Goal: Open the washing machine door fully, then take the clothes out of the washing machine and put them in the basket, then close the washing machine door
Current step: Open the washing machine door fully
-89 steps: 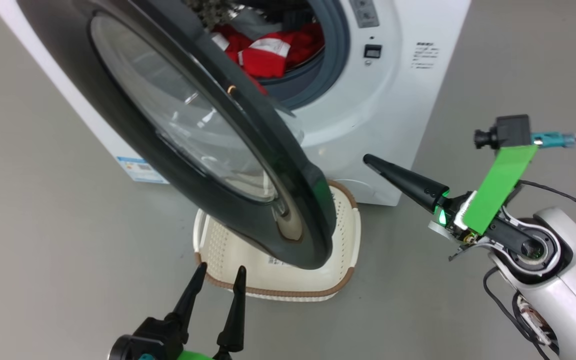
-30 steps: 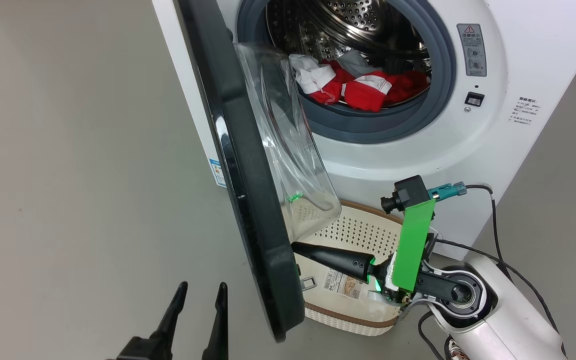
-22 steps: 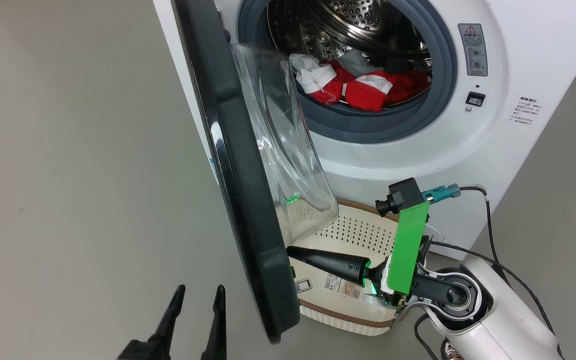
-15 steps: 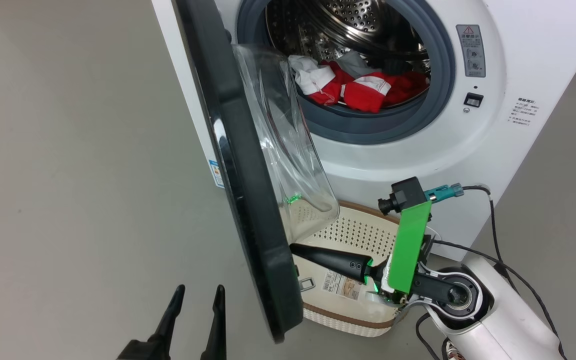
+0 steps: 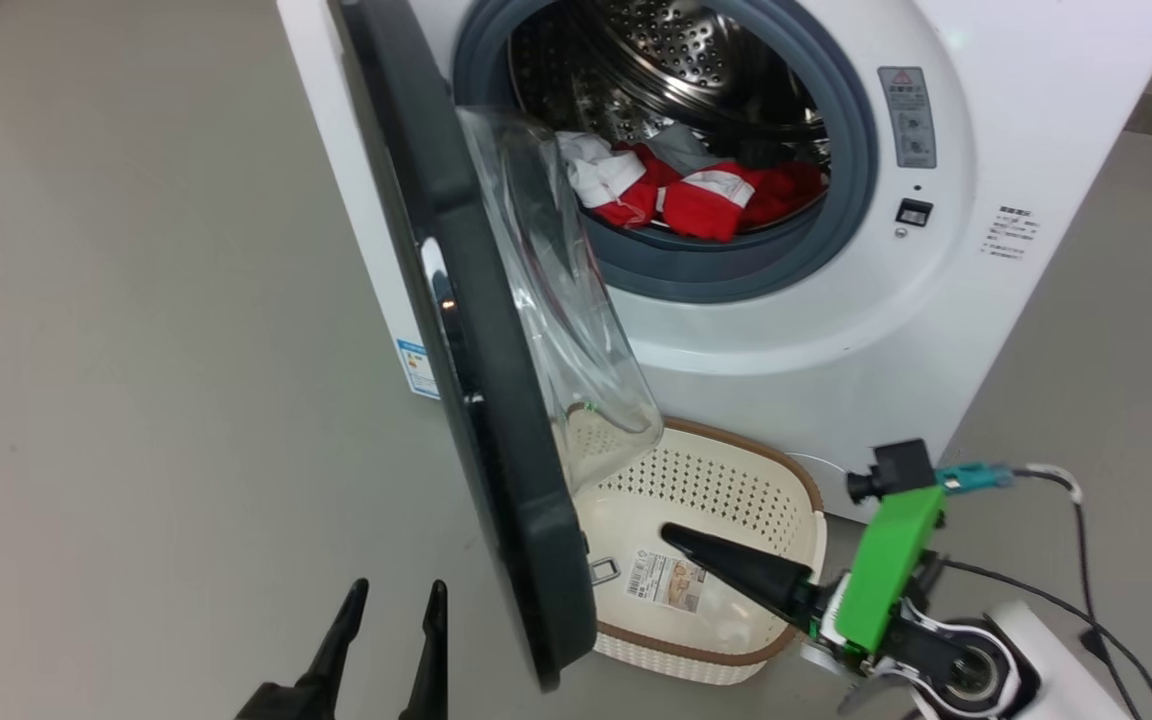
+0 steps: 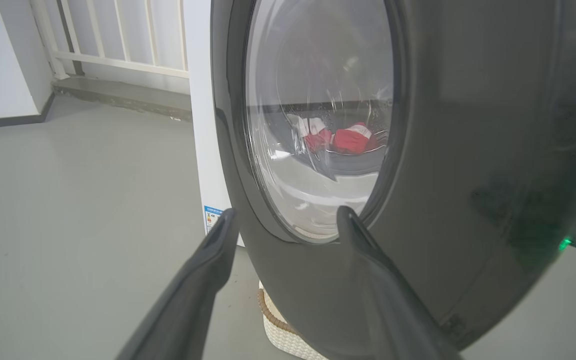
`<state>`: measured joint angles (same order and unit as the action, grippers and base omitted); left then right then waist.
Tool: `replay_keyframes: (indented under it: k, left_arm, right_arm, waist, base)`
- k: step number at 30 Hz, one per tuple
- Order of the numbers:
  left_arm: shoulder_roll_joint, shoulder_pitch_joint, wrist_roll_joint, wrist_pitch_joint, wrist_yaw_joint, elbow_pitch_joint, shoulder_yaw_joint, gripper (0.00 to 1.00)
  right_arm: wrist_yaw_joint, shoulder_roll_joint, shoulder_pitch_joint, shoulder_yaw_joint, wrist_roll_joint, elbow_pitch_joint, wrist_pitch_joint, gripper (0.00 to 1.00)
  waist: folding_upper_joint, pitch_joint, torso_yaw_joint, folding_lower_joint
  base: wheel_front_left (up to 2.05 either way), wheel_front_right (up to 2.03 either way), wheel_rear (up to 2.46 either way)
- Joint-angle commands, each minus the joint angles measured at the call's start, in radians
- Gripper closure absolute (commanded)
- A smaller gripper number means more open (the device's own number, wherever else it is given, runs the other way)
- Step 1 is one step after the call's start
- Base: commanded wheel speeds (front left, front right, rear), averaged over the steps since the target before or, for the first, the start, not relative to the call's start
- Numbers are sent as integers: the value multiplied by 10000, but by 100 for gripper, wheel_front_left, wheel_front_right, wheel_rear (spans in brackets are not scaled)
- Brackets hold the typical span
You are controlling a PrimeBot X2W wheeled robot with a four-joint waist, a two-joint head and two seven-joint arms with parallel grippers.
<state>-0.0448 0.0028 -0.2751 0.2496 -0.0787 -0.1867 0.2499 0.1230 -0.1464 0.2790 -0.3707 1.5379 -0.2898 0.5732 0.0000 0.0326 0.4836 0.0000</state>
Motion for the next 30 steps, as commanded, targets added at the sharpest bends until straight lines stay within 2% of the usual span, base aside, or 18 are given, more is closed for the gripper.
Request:
replay_keyframes:
  k: [1,10,15,23,30]
  left_arm:
    - [-54,-212,50,122,39,196,-364,0]
    - [-54,-214,38,122,25,215,-447,0]
    - [-54,-197,48,122,17,220,-488,0]
    - [-54,-224,63,122,18,228,-549,0]
    - [-54,-221,103,122,55,207,-635,0]
  right_arm:
    - [77,-45,40,-50,-116,235,-110,0]
    - [77,-759,-473,92,-427,70,-1301,0]
    - [77,-1238,-526,-38,-1012,85,-2431,0]
    - [77,-2164,-281,-1149,-2361,83,-5056,0]
    - [77,-2958,234,-2776,-3445,-378,-7937,0]
  waist:
    - [0,14,-72,0]
    - [0,65,-351,0]
    - [0,53,-466,0]
    - [0,53,-569,0]
    - [0,-17,-599,0]
  base:
    - [0,0,0]
    - [0,0,0]
    - [0,0,0]
    - [0,0,0]
    - [0,0,0]
